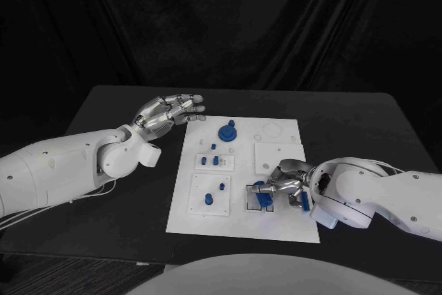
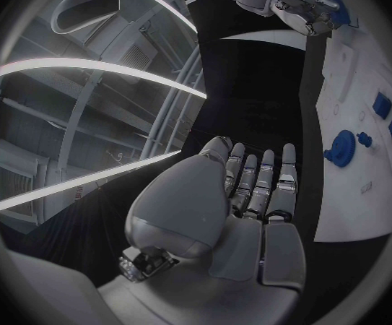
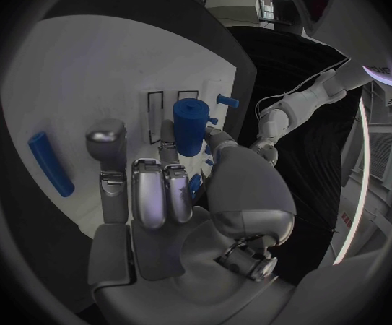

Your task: Assemble the parts on the task board

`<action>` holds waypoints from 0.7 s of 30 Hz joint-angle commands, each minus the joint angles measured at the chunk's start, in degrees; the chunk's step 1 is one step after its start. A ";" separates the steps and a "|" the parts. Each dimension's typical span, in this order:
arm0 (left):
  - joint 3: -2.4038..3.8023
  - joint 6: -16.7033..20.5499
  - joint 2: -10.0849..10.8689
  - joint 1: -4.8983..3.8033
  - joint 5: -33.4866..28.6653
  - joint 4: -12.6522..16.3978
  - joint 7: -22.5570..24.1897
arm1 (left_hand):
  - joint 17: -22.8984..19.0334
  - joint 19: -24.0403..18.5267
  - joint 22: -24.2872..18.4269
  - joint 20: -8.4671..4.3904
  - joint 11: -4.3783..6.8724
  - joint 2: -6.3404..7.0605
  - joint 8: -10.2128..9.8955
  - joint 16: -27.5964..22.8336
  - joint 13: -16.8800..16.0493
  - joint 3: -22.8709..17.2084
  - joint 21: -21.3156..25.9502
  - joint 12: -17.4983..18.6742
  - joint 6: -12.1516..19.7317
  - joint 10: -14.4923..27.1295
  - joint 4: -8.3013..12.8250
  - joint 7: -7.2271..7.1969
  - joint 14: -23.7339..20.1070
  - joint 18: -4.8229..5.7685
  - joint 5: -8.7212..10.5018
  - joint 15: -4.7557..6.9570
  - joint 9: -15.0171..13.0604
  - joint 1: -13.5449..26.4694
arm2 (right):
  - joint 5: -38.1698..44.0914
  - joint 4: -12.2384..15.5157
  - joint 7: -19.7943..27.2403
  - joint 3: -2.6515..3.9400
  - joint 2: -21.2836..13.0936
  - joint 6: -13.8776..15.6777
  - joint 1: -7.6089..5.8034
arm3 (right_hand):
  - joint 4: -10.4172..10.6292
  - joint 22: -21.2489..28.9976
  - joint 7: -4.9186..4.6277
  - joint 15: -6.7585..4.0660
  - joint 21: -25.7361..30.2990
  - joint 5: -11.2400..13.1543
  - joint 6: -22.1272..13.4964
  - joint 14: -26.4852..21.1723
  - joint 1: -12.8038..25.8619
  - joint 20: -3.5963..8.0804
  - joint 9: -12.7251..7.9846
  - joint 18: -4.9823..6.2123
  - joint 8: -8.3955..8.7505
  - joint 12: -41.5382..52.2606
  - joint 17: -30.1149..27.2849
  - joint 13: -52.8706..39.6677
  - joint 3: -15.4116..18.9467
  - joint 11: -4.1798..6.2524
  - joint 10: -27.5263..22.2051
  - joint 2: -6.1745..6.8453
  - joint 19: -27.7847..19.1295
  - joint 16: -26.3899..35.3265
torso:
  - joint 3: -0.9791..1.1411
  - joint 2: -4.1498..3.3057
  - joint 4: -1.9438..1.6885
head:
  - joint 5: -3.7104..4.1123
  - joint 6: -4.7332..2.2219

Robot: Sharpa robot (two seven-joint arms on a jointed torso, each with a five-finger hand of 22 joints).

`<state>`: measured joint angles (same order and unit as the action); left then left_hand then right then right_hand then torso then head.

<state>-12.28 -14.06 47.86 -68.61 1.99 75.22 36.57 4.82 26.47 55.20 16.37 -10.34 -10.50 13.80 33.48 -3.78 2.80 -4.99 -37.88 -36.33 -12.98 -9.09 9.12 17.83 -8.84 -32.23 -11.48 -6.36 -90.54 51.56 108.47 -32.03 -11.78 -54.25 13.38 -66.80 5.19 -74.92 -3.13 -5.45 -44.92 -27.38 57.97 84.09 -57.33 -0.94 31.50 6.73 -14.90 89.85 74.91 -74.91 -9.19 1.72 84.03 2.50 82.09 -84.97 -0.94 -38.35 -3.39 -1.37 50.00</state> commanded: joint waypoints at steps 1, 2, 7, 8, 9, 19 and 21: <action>0.06 -0.78 -0.11 0.05 -0.16 -0.04 0.41 | -0.08 0.00 0.05 -0.04 -0.18 0.06 0.24 0.37 0.07 -0.24 0.25 -0.16 0.08 0.13 -0.02 0.15 -0.35 0.22 -0.38 -0.04 0.05 0.32 | 1.00 0.23 -0.96 -0.17 -0.11 -1.90 0.33 | -2.88 -4.56 -0.02 0.46 0.46 1.40 -0.41 3.77 1.30 -0.22 0.00 0.75 0.46 0.15 3.08 -15.09 -3.31 -0.44 5.97 -0.25 -0.48 0.42 | 0.00 0.00 -0.01 | 0.01 0.00; 0.06 -0.79 -0.11 0.05 -0.16 -0.07 0.40 | -0.08 0.00 0.05 -0.04 -0.18 0.06 0.24 0.37 0.07 -0.24 0.25 -0.16 0.08 0.13 -0.02 0.15 -0.35 0.22 -0.38 -0.04 0.05 0.32 | 1.01 0.26 -0.95 -0.17 -0.12 -1.96 0.34 | -2.63 -4.57 -0.03 0.47 0.42 1.94 -0.41 3.77 1.53 -0.25 -0.03 0.75 0.48 0.15 3.07 -15.09 -3.11 -0.45 5.97 -0.24 -0.46 0.42 | 0.00 0.00 0.00 | 0.00 0.00; 0.06 -0.85 -0.12 0.05 -0.16 -0.14 0.32 | -0.08 0.00 0.05 -0.04 -0.18 0.06 0.24 0.37 0.07 -0.24 0.25 -0.16 0.08 0.13 -0.02 0.15 -0.35 0.22 -0.38 -0.04 0.05 0.32 | 1.03 0.27 -1.12 -0.17 -0.12 -2.93 0.37 | -1.12 -4.51 -0.19 0.59 0.70 6.41 -0.75 3.79 2.95 -0.39 -0.18 0.78 0.70 0.15 2.94 -15.09 -1.50 -0.59 5.97 0.11 -0.40 0.44 | 0.00 -0.01 -0.01 | -0.16 0.00; 0.06 -0.86 -0.12 0.05 -0.16 -0.14 0.29 | -0.08 0.00 0.05 -0.04 -0.18 0.06 0.24 0.37 0.07 -0.24 0.25 -0.16 0.08 0.13 -0.02 0.15 -0.35 0.22 -0.38 -0.04 0.05 0.32 | 1.03 0.27 -1.19 -0.17 -0.12 -3.21 0.37 | -0.97 -4.53 -0.22 0.61 0.65 7.10 -0.89 3.79 2.98 -0.40 -0.21 0.77 0.75 0.15 2.93 -15.09 -1.26 -0.62 5.97 0.13 -0.36 0.44 | 0.00 -0.02 -0.01 | -0.17 0.00; 0.06 -0.87 -0.11 0.05 -0.16 -0.16 0.27 | -0.08 0.00 0.06 -0.04 -0.18 0.07 0.24 0.38 0.07 -0.30 0.25 -0.16 0.09 0.14 0.00 0.15 -0.35 0.23 -0.42 -0.05 0.06 0.34 | 1.03 0.26 -1.26 -0.17 -0.12 -3.43 0.37 | -0.77 -4.50 -0.27 0.64 0.79 8.09 -1.07 3.79 3.14 -0.43 -0.24 0.79 0.83 0.15 2.91 -15.09 -0.97 -0.66 5.97 0.19 -0.37 0.44 | -0.01 -0.01 -0.01 | -0.17 0.00; 0.06 -1.03 -0.18 0.05 -0.16 -0.26 0.01 | -0.09 0.00 0.07 -0.04 -0.18 0.12 0.24 0.40 0.07 -0.41 0.25 -0.17 0.10 0.15 0.05 0.16 -0.35 0.24 -0.51 -0.07 0.07 0.38 | 1.04 0.03 -1.45 -0.17 -0.11 -3.20 0.38 | 2.34 -4.48 -0.43 0.79 1.20 15.50 -1.74 3.74 5.19 -0.58 -0.23 0.82 0.81 0.15 2.47 -15.09 2.02 -0.83 5.97 -0.64 -0.22 0.54 | -0.01 0.00 0.00 | -0.31 0.00; 0.06 -1.07 -0.19 0.05 -0.16 -0.27 -0.07 | -0.09 0.00 0.07 -0.04 -0.18 0.12 0.24 0.40 0.07 -0.41 0.25 -0.17 0.10 0.15 0.05 0.16 -0.35 0.24 -0.51 -0.07 0.07 0.38 | 1.04 0.01 -1.41 -0.17 -0.12 -2.98 0.38 | 2.70 -4.48 -0.43 0.79 1.28 15.70 -1.77 3.73 5.42 -0.58 -0.22 0.83 0.78 0.15 2.45 -15.09 2.29 -0.83 5.97 -0.80 -0.21 0.54 | -0.01 0.00 -0.01 | -0.34 0.00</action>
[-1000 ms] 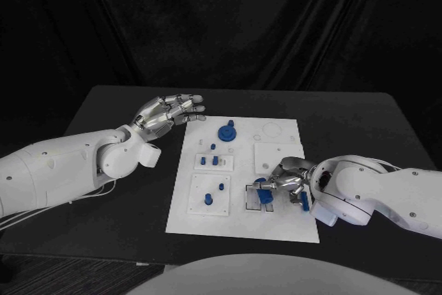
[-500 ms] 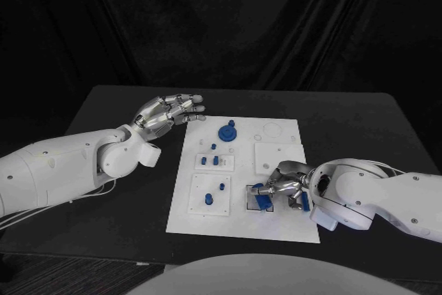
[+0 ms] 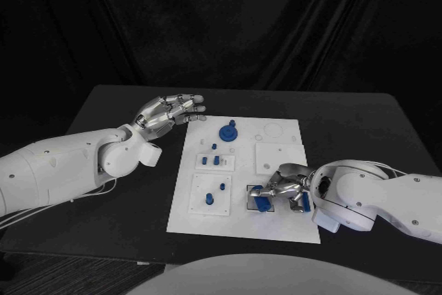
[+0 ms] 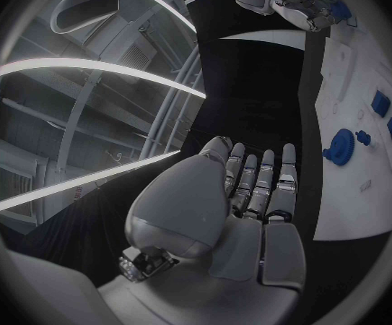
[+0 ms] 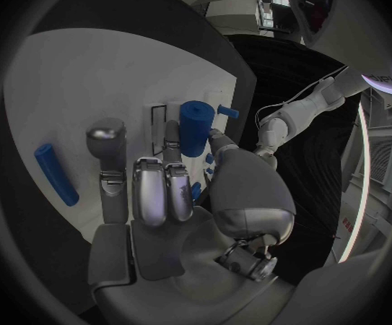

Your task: Assemble the parts on the task board

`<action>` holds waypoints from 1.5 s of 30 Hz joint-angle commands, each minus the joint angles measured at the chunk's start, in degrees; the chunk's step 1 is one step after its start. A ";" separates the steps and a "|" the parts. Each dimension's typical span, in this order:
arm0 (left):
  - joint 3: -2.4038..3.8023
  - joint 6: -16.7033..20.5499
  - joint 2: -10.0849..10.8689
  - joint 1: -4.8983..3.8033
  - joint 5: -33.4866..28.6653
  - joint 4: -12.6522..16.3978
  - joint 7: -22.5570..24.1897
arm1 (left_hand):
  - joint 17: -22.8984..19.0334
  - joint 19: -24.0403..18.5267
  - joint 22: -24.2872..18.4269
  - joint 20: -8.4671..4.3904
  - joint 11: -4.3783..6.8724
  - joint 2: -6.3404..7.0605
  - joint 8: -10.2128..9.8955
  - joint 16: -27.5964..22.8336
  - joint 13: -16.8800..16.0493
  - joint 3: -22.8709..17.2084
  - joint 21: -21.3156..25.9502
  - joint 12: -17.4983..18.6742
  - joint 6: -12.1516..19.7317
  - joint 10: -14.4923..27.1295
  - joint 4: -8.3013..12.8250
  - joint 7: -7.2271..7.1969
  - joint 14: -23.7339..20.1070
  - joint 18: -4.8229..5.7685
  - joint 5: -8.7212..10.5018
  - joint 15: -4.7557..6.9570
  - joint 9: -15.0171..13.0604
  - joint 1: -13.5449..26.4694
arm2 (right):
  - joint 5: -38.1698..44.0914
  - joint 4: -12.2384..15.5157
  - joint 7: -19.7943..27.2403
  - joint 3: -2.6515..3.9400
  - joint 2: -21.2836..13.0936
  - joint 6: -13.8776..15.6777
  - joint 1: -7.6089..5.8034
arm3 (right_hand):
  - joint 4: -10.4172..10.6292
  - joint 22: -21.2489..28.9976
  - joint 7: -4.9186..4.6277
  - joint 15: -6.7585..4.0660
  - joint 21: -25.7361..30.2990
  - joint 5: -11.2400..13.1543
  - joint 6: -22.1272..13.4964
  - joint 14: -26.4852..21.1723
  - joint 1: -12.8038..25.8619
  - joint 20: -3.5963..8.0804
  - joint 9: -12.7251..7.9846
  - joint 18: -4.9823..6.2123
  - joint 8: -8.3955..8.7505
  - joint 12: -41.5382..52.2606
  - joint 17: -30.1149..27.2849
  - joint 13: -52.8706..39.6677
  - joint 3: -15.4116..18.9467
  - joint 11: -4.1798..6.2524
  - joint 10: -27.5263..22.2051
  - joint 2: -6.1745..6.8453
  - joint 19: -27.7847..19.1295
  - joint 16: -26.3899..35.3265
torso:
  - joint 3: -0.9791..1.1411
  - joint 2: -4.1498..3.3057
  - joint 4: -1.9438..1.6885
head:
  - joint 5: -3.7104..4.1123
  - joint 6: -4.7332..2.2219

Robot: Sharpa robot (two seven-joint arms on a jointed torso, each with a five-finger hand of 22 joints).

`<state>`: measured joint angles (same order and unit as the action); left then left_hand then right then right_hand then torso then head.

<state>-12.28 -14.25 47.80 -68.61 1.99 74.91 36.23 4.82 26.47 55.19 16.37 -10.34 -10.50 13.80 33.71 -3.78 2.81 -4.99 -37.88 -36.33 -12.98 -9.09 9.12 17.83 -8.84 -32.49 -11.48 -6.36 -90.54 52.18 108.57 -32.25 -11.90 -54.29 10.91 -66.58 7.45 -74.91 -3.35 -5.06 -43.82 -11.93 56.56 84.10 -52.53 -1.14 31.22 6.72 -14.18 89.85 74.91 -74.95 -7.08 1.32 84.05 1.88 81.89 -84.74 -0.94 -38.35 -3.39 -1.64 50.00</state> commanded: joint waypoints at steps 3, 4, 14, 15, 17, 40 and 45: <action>0.06 -0.96 -0.14 0.05 -0.16 0.01 0.13 | -0.11 -0.01 0.10 -0.04 -0.20 0.13 0.25 0.20 0.07 -0.55 0.26 -0.17 0.10 0.16 0.11 0.15 -0.35 0.25 -0.38 -0.08 0.09 0.41 | 0.42 -0.05 -1.11 -0.04 -0.12 -0.18 0.17 | 1.80 -4.49 -0.22 0.40 0.33 0.40 -0.47 3.71 1.49 -0.39 0.08 0.85 -0.02 0.15 2.39 -15.05 0.91 -0.44 5.95 -0.95 0.02 0.31 | -0.01 0.00 0.00 | -0.05 0.00; 0.06 -0.98 -0.14 0.05 -0.16 -0.01 0.10 | -0.12 -0.01 0.12 -0.04 -0.20 0.17 0.27 0.22 0.07 -0.75 0.27 -0.18 0.09 0.17 0.18 0.16 -0.36 0.27 -0.56 -0.10 0.10 0.47 | 0.42 -0.03 -1.09 -0.04 -0.14 -0.10 0.17 | 2.14 -4.48 -0.23 0.40 0.38 0.26 -0.50 3.70 1.71 -0.39 0.08 0.85 -0.02 0.15 2.31 -15.05 1.04 -0.44 5.95 -1.17 0.02 0.34 | -0.01 0.00 0.00 | -0.05 0.00; 0.06 -1.12 -0.16 0.06 -0.16 -0.16 -0.07 | -0.19 -0.03 0.21 -0.07 -0.21 0.38 0.31 0.31 0.06 -1.41 0.28 -0.22 0.11 0.19 0.45 0.19 -0.39 0.32 -1.29 -0.11 0.16 0.69 | 0.42 0.22 -0.96 -0.04 -0.43 0.39 0.17 | 3.66 -4.46 -0.29 0.43 0.66 -0.15 -0.81 3.67 2.60 -0.41 0.03 0.88 0.03 0.15 2.13 -15.05 1.78 -0.49 5.95 -1.88 0.04 0.38 | -0.01 0.00 -0.01 | -0.13 0.00; 0.06 -1.14 -0.16 0.06 -0.16 -0.18 -0.09 | -0.19 -0.03 0.21 -0.07 -0.21 0.38 0.31 0.31 0.06 -1.41 0.28 -0.22 0.11 0.19 0.45 0.19 -0.39 0.32 -1.29 -0.11 0.16 0.69 | 0.42 0.26 -0.93 -0.04 -0.46 0.46 0.17 | 3.66 -4.48 -0.29 0.43 0.59 -0.15 -0.81 3.68 2.61 -0.41 0.03 0.87 0.03 0.15 2.21 -15.05 1.79 -0.49 5.95 -1.87 0.05 0.35 | -0.01 -0.01 0.00 | -0.14 0.00; 0.06 -1.17 -0.17 0.06 -0.16 -0.22 -0.12 | -0.20 -0.04 0.23 -0.08 -0.21 0.43 0.32 0.33 0.06 -1.54 0.28 -0.23 0.11 0.19 0.51 0.19 -0.39 0.33 -1.44 -0.13 0.17 0.75 | 0.42 0.34 -0.87 -0.04 -0.53 0.59 0.17 | 3.88 -4.48 -0.30 0.44 0.62 -0.03 -0.91 3.66 2.73 -0.42 0.01 0.87 0.06 0.15 2.11 -15.05 2.02 -0.51 5.95 -1.79 0.07 0.39 | -0.01 0.00 0.00 | -0.18 0.00; 0.06 -1.43 -0.04 0.06 -0.16 -0.31 -0.42 | -0.21 -0.04 0.26 -0.08 -0.22 0.48 0.33 0.36 0.06 -1.70 0.28 -0.24 0.11 0.19 0.57 0.20 -0.38 0.34 -1.59 -0.13 0.18 0.81 | 0.30 3.21 1.07 -0.02 -4.08 1.85 -0.67 | 8.02 -4.59 -0.39 0.52 0.89 7.55 -1.35 3.71 3.42 -0.49 0.00 0.87 -0.25 0.15 2.23 -15.05 6.34 -0.58 5.95 -1.14 0.30 0.17 | 0.01 0.02 0.02 | -0.65 0.00; 0.06 -1.36 0.05 0.06 -0.16 -0.30 -0.47 | -0.22 -0.04 0.28 -0.08 -0.23 0.53 0.35 0.39 0.06 -1.87 0.29 -0.25 0.10 0.18 0.63 0.20 -0.37 0.35 -1.73 -0.15 0.19 0.88 | -0.74 4.82 1.92 -0.01 -6.77 0.66 -4.60 | 7.97 -4.79 -0.32 0.46 0.32 5.51 -1.30 3.78 1.80 -0.43 0.01 0.78 -0.40 0.15 2.48 -15.05 6.65 -0.52 5.95 -1.61 0.59 -0.02 | -0.01 0.01 -0.01 | -0.29 0.00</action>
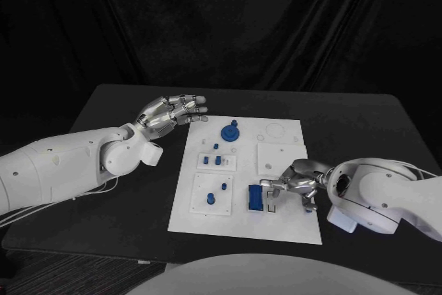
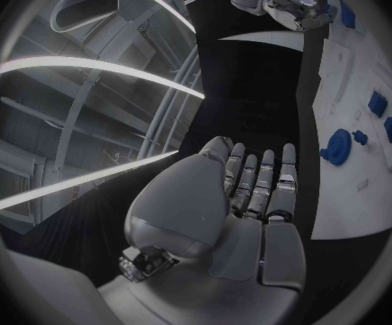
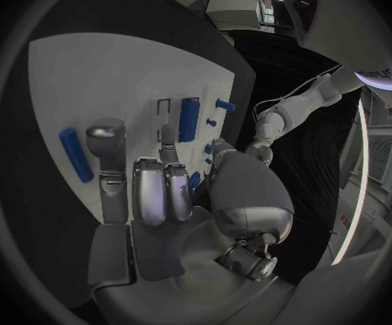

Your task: Assemble the parts on the task board

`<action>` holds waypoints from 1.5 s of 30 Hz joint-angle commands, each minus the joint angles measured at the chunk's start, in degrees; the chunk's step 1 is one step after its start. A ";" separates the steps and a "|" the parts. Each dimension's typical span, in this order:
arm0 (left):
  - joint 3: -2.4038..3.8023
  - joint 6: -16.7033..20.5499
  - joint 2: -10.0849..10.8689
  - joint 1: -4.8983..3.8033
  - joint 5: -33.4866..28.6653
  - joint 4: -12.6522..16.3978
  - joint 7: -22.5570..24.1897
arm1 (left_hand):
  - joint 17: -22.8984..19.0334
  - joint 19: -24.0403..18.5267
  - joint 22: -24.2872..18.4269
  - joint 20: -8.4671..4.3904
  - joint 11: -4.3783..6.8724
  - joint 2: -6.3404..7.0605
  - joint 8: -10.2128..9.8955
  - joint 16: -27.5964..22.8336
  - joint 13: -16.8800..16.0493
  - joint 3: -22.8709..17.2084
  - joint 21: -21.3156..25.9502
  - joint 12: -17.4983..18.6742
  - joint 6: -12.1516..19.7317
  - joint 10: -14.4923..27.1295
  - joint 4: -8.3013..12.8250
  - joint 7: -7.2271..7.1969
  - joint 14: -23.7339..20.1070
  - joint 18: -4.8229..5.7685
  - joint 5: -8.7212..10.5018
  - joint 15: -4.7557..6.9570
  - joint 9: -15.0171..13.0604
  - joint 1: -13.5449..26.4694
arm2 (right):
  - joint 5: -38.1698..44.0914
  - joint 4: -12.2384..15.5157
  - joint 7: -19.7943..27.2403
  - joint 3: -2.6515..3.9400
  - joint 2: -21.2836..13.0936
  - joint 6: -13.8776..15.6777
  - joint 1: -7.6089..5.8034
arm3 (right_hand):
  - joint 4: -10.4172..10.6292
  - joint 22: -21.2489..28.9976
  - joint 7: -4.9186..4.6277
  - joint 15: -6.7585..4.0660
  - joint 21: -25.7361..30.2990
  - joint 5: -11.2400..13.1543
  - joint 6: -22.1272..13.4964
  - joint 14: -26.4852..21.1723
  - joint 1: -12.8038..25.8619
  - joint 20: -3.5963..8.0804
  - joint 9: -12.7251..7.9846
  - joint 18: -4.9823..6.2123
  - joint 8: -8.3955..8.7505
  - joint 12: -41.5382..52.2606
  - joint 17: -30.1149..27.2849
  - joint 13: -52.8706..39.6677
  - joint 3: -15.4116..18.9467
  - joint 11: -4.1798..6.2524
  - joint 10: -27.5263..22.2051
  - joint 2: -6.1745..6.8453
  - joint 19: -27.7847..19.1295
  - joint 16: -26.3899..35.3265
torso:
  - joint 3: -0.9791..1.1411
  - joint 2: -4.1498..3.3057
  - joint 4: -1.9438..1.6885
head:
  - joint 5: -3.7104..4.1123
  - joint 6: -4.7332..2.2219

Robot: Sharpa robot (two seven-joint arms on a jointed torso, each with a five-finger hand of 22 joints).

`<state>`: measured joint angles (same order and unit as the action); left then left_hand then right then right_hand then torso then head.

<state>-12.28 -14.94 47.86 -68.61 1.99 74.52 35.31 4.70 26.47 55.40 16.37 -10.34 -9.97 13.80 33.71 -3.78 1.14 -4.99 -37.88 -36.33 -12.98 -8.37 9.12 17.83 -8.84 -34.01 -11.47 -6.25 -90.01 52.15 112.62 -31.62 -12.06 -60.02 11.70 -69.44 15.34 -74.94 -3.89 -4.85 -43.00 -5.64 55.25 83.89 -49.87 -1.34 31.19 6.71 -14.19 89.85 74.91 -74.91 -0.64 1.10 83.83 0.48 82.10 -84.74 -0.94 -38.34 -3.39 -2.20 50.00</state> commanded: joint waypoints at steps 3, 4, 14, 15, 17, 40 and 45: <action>0.06 -0.59 -0.01 0.06 -0.16 0.07 0.43 | -0.10 -0.04 0.08 -0.08 -0.23 0.00 0.35 0.39 0.06 -0.21 0.29 -0.25 0.10 0.18 -0.09 0.20 -0.37 0.35 -0.20 -0.15 0.08 0.35 | -0.96 1.14 0.68 0.13 -2.86 -1.66 -4.88 | -0.84 -4.99 0.21 0.26 -1.17 -2.86 -0.11 4.09 -2.93 -0.19 -0.02 0.68 -0.41 0.15 3.02 -15.09 0.43 -0.30 6.17 -0.18 0.61 -0.32 | 0.00 0.00 -0.01 | 0.72 0.00; 0.06 -0.57 -0.01 0.06 -0.16 0.06 0.42 | -0.10 -0.04 0.09 -0.08 -0.23 0.03 0.36 0.41 0.05 -0.27 0.29 -0.27 0.08 0.16 -0.07 0.20 -0.35 0.36 -0.23 -0.17 0.08 0.38 | -0.84 1.15 0.29 0.13 -3.36 -2.29 -5.57 | -1.36 -5.07 0.20 0.25 -1.43 -3.67 -0.20 4.13 -3.79 -0.19 -0.04 0.64 -0.38 0.15 3.21 -15.09 0.40 -0.31 6.17 -0.09 0.68 -0.43 | -0.01 0.00 -0.01 | 0.80 0.00; 0.06 -0.33 -0.31 0.06 -0.16 -0.04 0.31 | -0.09 -0.02 0.13 -0.08 -0.22 0.13 0.42 0.48 0.04 -0.41 0.27 -0.32 -0.01 0.08 -0.01 0.21 -0.26 0.36 -0.26 -0.19 0.07 0.50 | 5.76 -0.72 -2.58 0.11 -6.67 -8.16 -6.86 | -4.59 -7.25 -0.60 0.86 -10.82 -7.97 -3.37 4.12 -8.67 -0.63 0.18 -0.82 -0.49 0.15 4.44 -15.09 1.01 -1.00 6.17 0.64 1.88 -1.09 | 0.00 0.03 -0.06 | 1.43 0.00; 0.06 -0.32 -0.34 0.06 -0.16 -0.04 0.30 | -0.09 -0.02 0.13 -0.08 -0.22 0.13 0.42 0.48 0.04 -0.41 0.27 -0.32 -0.01 0.08 -0.01 0.21 -0.26 0.36 -0.26 -0.19 0.07 0.50 | 6.19 -0.82 -2.46 0.11 -6.89 -8.38 -6.55 | -4.48 -6.12 -0.73 1.04 -5.69 -8.25 -3.84 3.06 -8.80 -0.88 0.45 -0.03 -0.98 0.15 1.56 -15.09 1.37 -1.01 6.17 0.66 -0.05 0.33 | -0.04 0.11 0.06 | 1.36 0.00; 0.06 -0.33 -0.34 0.06 -0.16 -0.03 0.26 | -0.09 -0.02 0.13 -0.08 -0.22 0.13 0.42 0.48 0.04 -0.41 0.27 -0.32 -0.01 0.08 -0.01 0.21 -0.26 0.36 -0.26 -0.19 0.07 0.50 | 6.71 -1.13 -1.75 0.11 -7.24 -9.09 -6.02 | -3.66 -1.03 -0.90 1.88 17.26 -8.26 -6.36 -4.26 -8.28 -1.74 0.56 2.96 -1.04 -4.61 -13.27 -11.52 2.34 -1.19 1.20 0.87 -9.82 8.52 | -0.11 0.17 -0.02 | 1.60 0.00; 0.05 -1.11 -0.80 0.06 -0.16 -0.43 -1.00 | -0.06 0.13 0.36 0.04 0.25 0.50 0.58 1.10 0.06 -1.60 0.19 -0.45 -0.11 -0.14 0.26 0.03 0.72 0.83 -0.26 -1.14 0.16 1.32 | 10.15 -1.35 7.27 0.11 -10.22 -5.03 -5.10 | -6.93 -15.06 2.50 7.41 -47.00 -12.38 -9.85 6.11 -21.20 -6.41 -1.87 -6.71 -18.35 0.15 15.09 -15.09 -0.07 -5.40 6.17 3.05 7.90 -5.26 | -0.06 0.11 0.05 | 3.34 0.00; 0.05 -1.25 -0.77 0.07 -0.16 -0.41 -1.19 | -0.06 0.14 0.37 0.04 0.25 0.50 0.58 1.10 0.06 -1.62 0.18 -0.45 -0.11 -0.14 0.26 0.03 0.73 0.84 -0.26 -1.14 0.16 1.33 | 17.38 -0.53 1.66 0.11 -10.34 -6.58 -4.97 | -8.14 -15.06 1.38 1.12 -47.00 -13.34 -11.75 6.11 -22.05 -1.51 0.71 -6.71 -19.71 0.15 15.09 -15.09 -1.04 0.24 6.17 0.94 7.90 -5.26 | -0.06 0.10 0.04 | 3.51 0.00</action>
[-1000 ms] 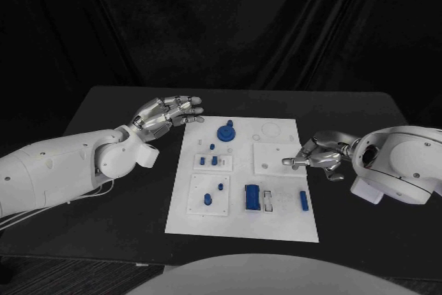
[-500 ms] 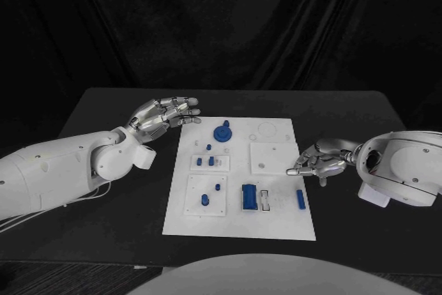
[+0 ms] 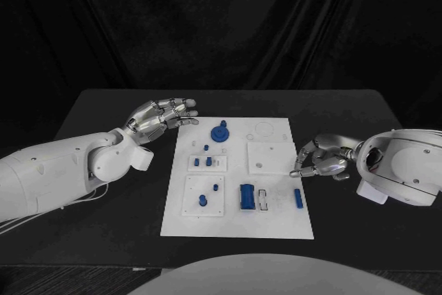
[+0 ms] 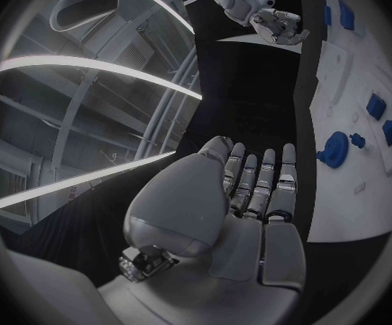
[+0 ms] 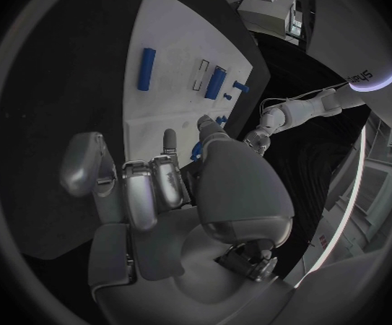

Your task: Assemble the parts on the task board

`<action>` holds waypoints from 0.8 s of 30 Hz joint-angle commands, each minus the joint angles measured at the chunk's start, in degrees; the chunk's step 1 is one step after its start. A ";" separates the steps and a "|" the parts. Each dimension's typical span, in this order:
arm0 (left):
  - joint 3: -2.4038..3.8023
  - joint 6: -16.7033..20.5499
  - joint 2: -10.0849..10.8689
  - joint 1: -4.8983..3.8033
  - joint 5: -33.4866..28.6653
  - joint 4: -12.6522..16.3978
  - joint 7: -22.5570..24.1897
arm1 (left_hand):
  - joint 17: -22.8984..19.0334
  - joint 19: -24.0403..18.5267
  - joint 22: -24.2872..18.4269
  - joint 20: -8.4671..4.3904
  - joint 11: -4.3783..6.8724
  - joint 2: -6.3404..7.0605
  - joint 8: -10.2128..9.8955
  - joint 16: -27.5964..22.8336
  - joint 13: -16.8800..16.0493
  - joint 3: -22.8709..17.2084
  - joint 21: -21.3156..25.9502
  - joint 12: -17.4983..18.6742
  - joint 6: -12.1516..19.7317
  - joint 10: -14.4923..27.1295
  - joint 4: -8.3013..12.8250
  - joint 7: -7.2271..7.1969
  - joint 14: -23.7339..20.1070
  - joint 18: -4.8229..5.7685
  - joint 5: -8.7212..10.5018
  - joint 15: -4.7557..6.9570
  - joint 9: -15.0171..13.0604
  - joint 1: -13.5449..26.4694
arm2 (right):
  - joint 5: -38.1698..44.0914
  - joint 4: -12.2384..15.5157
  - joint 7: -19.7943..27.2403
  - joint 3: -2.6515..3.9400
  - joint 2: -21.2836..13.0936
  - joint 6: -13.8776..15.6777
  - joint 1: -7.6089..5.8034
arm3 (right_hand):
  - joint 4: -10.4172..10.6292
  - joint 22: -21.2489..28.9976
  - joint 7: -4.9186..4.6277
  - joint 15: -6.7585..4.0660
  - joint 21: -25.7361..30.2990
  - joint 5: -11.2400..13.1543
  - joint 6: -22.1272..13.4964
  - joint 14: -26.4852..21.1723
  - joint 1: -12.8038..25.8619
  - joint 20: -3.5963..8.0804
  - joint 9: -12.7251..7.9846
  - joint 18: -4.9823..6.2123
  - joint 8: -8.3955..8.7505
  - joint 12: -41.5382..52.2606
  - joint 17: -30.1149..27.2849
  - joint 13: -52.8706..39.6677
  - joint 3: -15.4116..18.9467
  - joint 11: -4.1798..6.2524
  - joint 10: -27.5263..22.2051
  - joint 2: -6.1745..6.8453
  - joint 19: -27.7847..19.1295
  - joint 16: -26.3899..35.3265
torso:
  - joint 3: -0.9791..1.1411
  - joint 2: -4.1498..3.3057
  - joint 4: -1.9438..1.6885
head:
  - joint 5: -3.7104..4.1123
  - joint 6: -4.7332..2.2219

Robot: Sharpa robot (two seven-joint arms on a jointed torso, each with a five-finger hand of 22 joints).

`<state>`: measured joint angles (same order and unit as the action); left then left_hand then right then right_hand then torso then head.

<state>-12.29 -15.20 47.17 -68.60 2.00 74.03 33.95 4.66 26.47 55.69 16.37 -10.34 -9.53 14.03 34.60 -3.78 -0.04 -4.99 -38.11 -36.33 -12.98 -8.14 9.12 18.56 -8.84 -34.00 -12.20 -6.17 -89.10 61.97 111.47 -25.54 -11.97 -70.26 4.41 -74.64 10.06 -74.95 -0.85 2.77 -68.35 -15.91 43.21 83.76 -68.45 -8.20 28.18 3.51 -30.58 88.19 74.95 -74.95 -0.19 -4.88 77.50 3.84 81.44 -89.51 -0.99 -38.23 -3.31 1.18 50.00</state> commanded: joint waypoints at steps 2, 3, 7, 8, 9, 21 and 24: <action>0.06 -1.02 -0.06 0.06 -0.17 0.05 0.10 | -0.01 0.14 0.08 0.04 0.25 0.06 0.35 0.22 0.06 -0.44 0.18 -0.22 -0.11 -0.14 0.03 0.03 -0.01 0.84 -0.27 -0.41 0.09 0.41 | 9.81 1.00 -6.61 0.02 -0.10 -0.68 0.30 | -0.55 -15.05 -2.46 -6.55 -21.65 -2.41 -1.83 6.24 0.11 5.78 3.79 -3.51 -2.48 1.81 15.05 -15.05 -0.22 6.03 12.50 -2.39 8.56 -0.49 | -0.01 0.00 -0.02 | 0.15 0.00; 0.06 -1.03 -0.05 0.06 -0.17 0.05 0.07 | -0.01 0.14 0.08 0.04 0.25 0.06 0.35 0.22 0.06 -0.44 0.18 -0.22 -0.11 -0.14 0.03 0.03 -0.01 0.84 -0.27 -0.41 0.09 0.41 | 10.24 1.09 -7.12 0.02 -0.10 -1.08 0.34 | -0.43 -15.05 -2.45 -6.60 -21.65 -2.03 -1.99 6.24 0.16 5.77 4.01 -3.51 -2.56 1.81 15.05 -15.05 -0.23 5.96 12.50 -2.51 8.56 -0.49 | -0.01 -0.01 -0.03 | 0.20 0.00; 0.06 -1.15 -0.08 0.07 -0.17 0.01 -0.10 | -0.02 0.17 0.09 0.04 0.26 0.05 0.35 0.23 0.06 -0.50 0.16 -0.22 -0.10 -0.13 0.04 0.02 0.02 0.85 -0.27 -0.42 0.10 0.44 | 11.19 1.27 -8.93 0.02 -0.11 -3.23 0.60 | -0.50 -15.05 -1.92 -6.93 -21.65 -1.87 -0.05 6.24 -0.14 6.08 5.79 -3.51 -4.81 1.81 15.05 -15.05 -0.42 6.41 12.50 -2.95 8.56 -0.49 | -0.02 -0.01 -0.04 | 0.38 0.00; 0.06 -1.20 -0.08 0.07 -0.17 0.00 -0.16 | -0.02 0.17 0.09 0.04 0.26 0.05 0.35 0.23 0.06 -0.50 0.16 -0.22 -0.10 -0.13 0.04 0.02 0.02 0.86 -0.27 -0.42 0.10 0.44 | 10.74 1.20 -9.26 0.02 -0.04 -4.03 0.66 | -0.54 -15.05 -1.86 -7.03 -21.65 -1.88 0.05 6.24 -0.20 6.11 6.15 -3.51 -5.16 1.81 15.05 -15.05 -0.44 6.47 12.50 -2.98 8.56 -0.49 | -0.02 -0.01 -0.03 | 0.36 0.00; 0.06 -1.24 -0.08 0.08 -0.17 0.00 -0.21 | -0.02 0.18 0.10 0.03 0.27 0.05 0.35 0.24 0.06 -0.52 0.16 -0.22 -0.10 -0.13 0.04 0.02 0.03 0.86 -0.28 -0.43 0.10 0.45 | 10.00 1.11 -9.52 0.02 0.02 -4.87 0.70 | -0.67 -15.05 -1.59 -7.45 -21.65 -2.00 0.53 6.24 -0.06 6.21 8.74 -3.51 -7.81 1.81 15.05 -15.05 -0.25 6.64 12.50 -2.93 8.56 -0.49 | -0.02 -0.01 -0.03 | 0.35 0.00; 0.06 -1.46 0.06 0.09 -0.17 0.08 -0.75 | -0.02 0.33 0.17 0.04 0.29 0.05 0.35 0.32 0.07 -0.74 0.07 -0.21 -0.07 -0.11 0.08 0.00 0.16 0.93 -0.28 -0.52 0.12 0.55 | 8.16 1.40 -10.90 0.02 0.06 -7.90 1.41 | -0.53 -15.05 -1.98 -7.39 -21.65 -7.99 -4.20 6.24 -0.08 6.74 16.93 -3.51 -10.95 1.81 15.05 -15.05 -1.81 6.66 12.50 -3.40 8.56 -0.49 | -0.02 -0.01 -0.08 | 0.23 0.00; 0.06 -1.53 0.08 0.09 -0.17 0.08 -0.87 | -0.02 0.33 0.17 0.04 0.29 0.05 0.35 0.32 0.07 -0.74 0.07 -0.21 -0.07 -0.11 0.08 0.00 0.16 0.93 -0.28 -0.52 0.12 0.55 | 10.43 2.00 -11.19 0.02 -0.14 -7.70 1.88 | 0.57 -15.05 -2.62 -6.82 -21.65 -5.14 -4.32 6.24 1.52 6.27 16.88 -3.51 -10.00 1.81 15.05 -15.05 -1.31 6.05 12.50 -3.14 8.56 -0.49 | -0.03 -0.02 -0.01 | 0.14 0.00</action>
<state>-12.29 -15.81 47.28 -68.58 2.00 74.00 32.86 4.66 26.47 55.81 16.37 -10.34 -9.53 14.03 34.60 -3.78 -0.52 -4.99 -38.11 -36.33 -12.98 -7.98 9.12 18.76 -8.84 -34.00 -12.40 -6.12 -89.10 69.84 113.10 -34.59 -11.96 -70.27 -1.96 -73.00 10.39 -74.93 -3.30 -4.20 -89.82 -21.06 39.46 83.94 -67.45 -2.15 44.59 0.87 -40.76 89.70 74.94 -74.93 -1.43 1.53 84.03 0.52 83.95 -89.73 -1.01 -38.23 -3.36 1.36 50.00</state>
